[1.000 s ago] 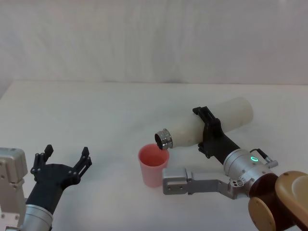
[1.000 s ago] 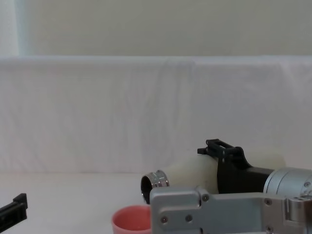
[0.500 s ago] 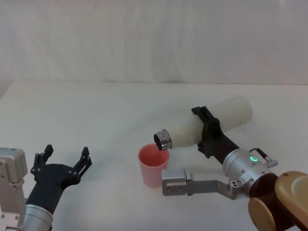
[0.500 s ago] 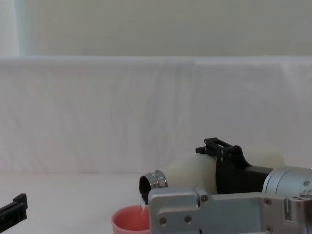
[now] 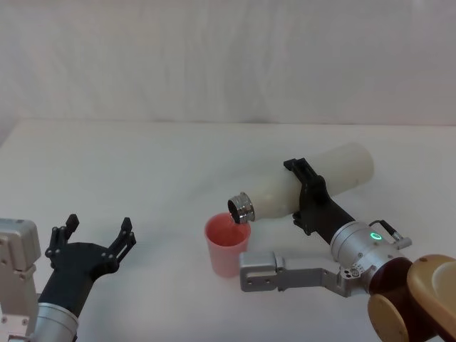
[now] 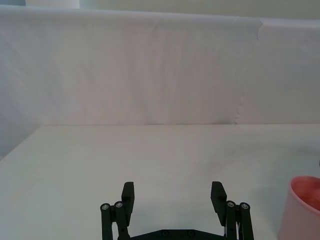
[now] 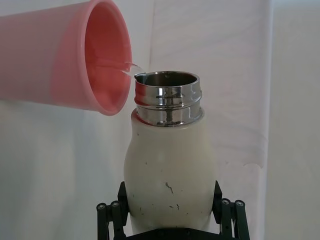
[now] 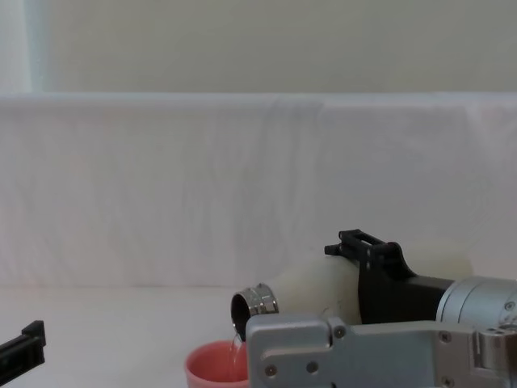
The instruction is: Grasp the thermos with one hand and pour water into the cup lid.
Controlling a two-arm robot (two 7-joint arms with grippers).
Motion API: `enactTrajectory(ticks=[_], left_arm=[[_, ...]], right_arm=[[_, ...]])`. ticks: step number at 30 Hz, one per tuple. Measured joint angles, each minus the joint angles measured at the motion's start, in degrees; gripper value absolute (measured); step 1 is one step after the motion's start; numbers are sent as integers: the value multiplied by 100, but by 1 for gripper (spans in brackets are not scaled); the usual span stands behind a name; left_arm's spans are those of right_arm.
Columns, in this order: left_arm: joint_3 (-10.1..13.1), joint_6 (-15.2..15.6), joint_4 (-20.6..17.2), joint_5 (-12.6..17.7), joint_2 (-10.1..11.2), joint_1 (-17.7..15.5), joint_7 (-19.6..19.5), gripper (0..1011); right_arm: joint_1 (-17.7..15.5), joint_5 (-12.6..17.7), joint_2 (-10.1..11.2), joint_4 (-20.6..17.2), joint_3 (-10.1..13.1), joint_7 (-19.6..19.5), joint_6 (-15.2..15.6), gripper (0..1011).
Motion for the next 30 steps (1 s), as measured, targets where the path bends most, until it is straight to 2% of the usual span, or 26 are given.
enactTrajectory(ticks=[30], left_arm=[[0, 0, 0, 0, 0, 0, 0, 1001]], right_arm=[[14, -78, 15, -22, -26, 30, 25, 959]])
